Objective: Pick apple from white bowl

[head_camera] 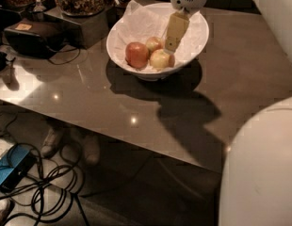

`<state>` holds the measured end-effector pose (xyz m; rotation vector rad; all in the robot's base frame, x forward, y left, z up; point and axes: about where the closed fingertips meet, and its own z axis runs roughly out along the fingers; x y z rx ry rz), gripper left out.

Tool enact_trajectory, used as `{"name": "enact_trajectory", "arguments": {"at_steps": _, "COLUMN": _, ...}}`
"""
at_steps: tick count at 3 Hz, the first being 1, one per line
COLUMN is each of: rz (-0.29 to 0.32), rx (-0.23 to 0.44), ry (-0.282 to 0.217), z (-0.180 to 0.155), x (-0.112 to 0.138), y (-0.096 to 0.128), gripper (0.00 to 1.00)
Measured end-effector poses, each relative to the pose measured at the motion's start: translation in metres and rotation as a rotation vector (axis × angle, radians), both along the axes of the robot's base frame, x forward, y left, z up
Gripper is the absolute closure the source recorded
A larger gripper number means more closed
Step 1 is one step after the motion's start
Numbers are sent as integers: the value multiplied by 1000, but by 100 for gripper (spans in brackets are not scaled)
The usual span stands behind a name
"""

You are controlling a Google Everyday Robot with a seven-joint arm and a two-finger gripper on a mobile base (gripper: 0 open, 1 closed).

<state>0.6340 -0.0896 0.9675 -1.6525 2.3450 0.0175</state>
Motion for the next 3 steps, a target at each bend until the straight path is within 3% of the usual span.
{"name": "enact_trajectory", "arguments": {"at_steps": 3, "rz": -20, "rx": -13, "ry": 45, "z": -32, "x": 35, "y": 8, "gripper": 25}}
